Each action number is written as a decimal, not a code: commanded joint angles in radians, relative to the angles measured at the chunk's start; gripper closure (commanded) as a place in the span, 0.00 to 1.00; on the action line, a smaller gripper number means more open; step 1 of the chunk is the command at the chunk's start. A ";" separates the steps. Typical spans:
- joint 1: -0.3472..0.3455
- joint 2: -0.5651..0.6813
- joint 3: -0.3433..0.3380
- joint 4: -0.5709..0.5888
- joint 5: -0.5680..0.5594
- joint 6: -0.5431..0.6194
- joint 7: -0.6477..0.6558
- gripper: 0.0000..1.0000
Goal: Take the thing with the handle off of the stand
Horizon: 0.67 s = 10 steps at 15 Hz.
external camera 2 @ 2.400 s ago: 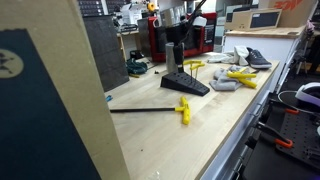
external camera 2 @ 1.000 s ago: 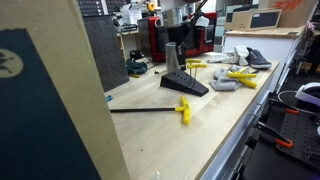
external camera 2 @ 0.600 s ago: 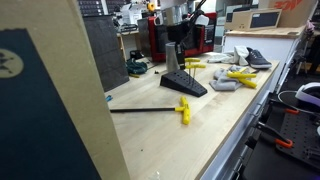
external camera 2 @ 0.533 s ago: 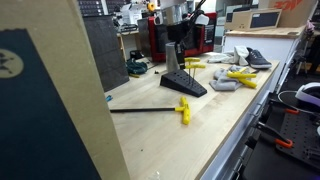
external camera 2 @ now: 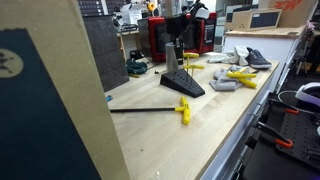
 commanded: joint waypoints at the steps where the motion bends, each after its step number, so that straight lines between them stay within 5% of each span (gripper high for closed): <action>1: 0.002 -0.056 0.003 -0.015 -0.009 -0.015 -0.010 0.98; 10: -0.014 -0.139 -0.020 -0.058 -0.201 -0.075 0.095 0.98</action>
